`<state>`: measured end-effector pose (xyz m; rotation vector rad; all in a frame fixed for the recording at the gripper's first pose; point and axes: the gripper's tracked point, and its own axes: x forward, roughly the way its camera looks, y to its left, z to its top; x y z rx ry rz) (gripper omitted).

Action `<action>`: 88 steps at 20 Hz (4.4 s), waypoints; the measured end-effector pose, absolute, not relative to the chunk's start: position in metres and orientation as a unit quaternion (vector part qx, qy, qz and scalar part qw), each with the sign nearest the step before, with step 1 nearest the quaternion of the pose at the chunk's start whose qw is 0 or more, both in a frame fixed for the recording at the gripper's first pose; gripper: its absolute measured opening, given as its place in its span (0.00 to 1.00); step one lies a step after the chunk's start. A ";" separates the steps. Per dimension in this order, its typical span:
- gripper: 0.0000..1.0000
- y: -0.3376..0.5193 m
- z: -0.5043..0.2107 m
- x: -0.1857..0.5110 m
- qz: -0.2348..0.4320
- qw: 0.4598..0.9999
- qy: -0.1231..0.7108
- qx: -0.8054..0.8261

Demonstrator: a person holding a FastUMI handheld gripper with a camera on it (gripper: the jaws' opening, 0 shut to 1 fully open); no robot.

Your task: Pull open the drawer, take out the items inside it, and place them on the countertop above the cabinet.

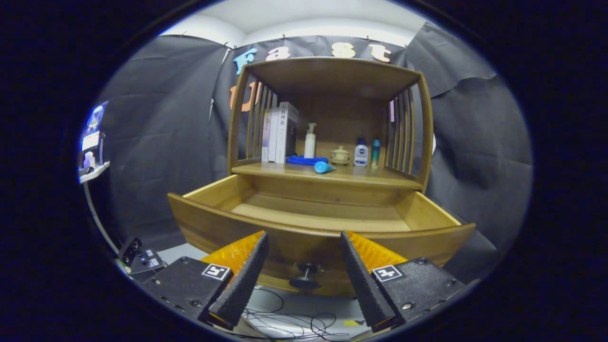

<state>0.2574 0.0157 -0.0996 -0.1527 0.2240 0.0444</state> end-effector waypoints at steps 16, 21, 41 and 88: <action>0.95 -0.003 -0.154 0.278 -0.049 0.991 0.104 -0.063; 0.95 -0.004 -0.155 0.283 -0.069 0.989 0.089 -0.097; 0.95 -0.015 -0.134 0.361 -0.067 0.987 0.110 -0.094; 0.99 0.014 0.034 0.279 0.014 0.995 0.021 -0.093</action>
